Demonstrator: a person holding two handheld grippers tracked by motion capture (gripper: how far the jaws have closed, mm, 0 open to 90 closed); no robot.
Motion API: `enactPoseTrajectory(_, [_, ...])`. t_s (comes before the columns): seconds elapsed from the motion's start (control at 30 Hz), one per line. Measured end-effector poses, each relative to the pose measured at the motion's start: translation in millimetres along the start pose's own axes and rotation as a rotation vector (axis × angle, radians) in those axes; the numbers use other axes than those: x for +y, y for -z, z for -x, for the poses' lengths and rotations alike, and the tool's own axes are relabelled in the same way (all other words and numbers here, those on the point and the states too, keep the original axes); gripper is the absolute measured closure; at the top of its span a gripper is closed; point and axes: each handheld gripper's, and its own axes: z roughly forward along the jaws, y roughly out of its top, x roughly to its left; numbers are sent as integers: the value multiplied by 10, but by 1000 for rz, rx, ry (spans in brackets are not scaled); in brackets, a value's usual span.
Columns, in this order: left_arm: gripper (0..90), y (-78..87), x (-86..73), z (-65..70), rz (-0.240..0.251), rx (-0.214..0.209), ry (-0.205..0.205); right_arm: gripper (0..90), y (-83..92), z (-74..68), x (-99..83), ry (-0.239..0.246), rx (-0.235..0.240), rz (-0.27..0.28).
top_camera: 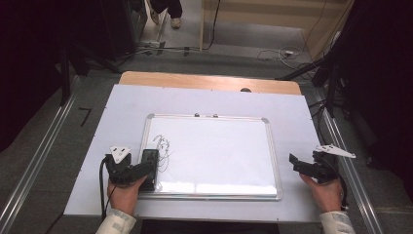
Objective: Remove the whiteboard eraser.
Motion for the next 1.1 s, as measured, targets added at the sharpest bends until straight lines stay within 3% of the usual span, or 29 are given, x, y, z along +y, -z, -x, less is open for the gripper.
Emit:
enactPoseTrajectory(0.63, [158, -66, -71, 204, -35, 30, -53, 72, -3, -5, -1, 2, 0, -1])
enactPoseTrajectory(0.83, [240, -63, -95, 209, -51, 36, -54, 72, 0, -4, -2, 3, -2, 0])
enactPoseTrajectory(1.1, [244, -52, -141, 259, -64, 59, -52, 72, 1, -6, -2, 3, -2, 1])
